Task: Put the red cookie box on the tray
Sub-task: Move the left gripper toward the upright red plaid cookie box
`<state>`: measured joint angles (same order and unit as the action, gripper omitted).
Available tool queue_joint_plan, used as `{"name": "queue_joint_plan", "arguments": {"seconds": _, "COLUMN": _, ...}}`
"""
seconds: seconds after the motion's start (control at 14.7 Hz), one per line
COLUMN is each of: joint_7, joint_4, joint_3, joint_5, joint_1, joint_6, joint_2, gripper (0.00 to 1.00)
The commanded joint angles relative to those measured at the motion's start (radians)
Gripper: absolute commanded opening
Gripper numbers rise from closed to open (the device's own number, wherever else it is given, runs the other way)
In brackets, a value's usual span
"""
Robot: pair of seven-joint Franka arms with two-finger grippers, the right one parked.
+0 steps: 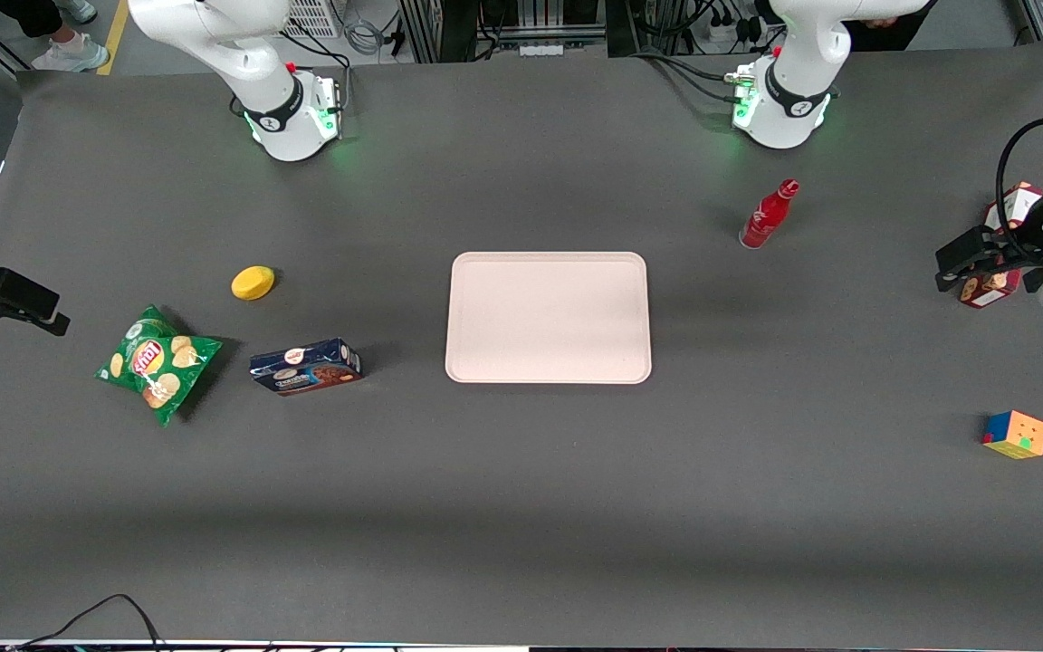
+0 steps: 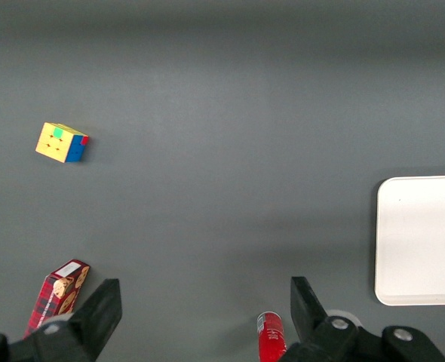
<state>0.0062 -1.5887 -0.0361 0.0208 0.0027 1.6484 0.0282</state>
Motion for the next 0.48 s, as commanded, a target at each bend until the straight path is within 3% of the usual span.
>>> {"name": "queue_joint_plan", "arguments": {"seconds": 0.0, "joint_7": 0.015, "joint_4": 0.024, "joint_3": 0.004, "joint_5": -0.007, "joint_1": -0.003, "joint_6": -0.024, "joint_2": 0.009, "gripper": 1.0}}
{"name": "queue_joint_plan", "arguments": {"seconds": 0.41, "joint_7": 0.014, "joint_4": 0.024, "joint_3": 0.002, "joint_5": -0.01, "joint_1": -0.003, "joint_6": -0.025, "joint_2": 0.009, "gripper": 1.0}}
